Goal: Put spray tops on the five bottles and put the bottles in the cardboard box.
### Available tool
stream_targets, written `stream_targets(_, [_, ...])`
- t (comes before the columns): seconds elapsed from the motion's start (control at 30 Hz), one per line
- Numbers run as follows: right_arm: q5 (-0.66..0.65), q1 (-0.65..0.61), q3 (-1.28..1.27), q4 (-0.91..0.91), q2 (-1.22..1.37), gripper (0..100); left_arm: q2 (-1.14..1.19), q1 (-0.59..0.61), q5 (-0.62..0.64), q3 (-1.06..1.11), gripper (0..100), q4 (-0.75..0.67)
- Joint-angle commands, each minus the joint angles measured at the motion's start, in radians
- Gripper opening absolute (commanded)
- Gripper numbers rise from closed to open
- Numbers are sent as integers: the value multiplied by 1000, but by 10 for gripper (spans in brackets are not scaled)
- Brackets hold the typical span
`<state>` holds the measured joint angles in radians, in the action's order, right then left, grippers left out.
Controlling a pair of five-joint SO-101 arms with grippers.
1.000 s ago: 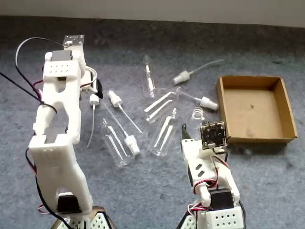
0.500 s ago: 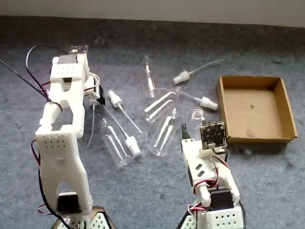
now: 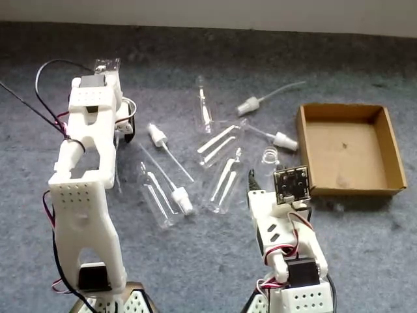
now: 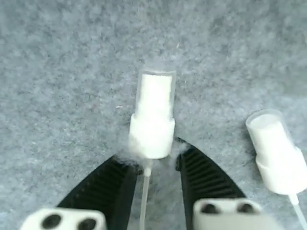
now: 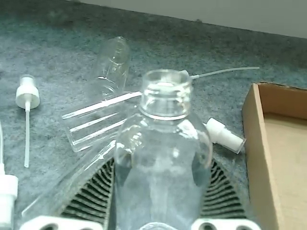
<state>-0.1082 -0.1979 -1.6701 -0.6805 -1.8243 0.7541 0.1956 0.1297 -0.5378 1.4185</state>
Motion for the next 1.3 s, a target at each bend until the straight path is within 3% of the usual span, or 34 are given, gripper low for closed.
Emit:
stream_targets(0.0, [3,-2,-147,-2,-8,95,-13,-1,6,-45,173,-21])
stream_targets(0.3, [3,-2,-148,-2,-8,95,-21,8,5,-44,383,-15])
stream_targets(0.43, [3,-2,-148,-2,-8,95,-33,10,-18,-58,413,103])
stream_targets(0.57, [3,-2,-148,-2,-8,95,-71,31,-109,-102,411,121])
stream_targets(1.03, [3,-7,-148,-33,-13,95,113,61,-117,-355,403,58])
stream_targets(1.27, [3,-5,-148,-33,-13,95,220,62,-278,-452,197,60])
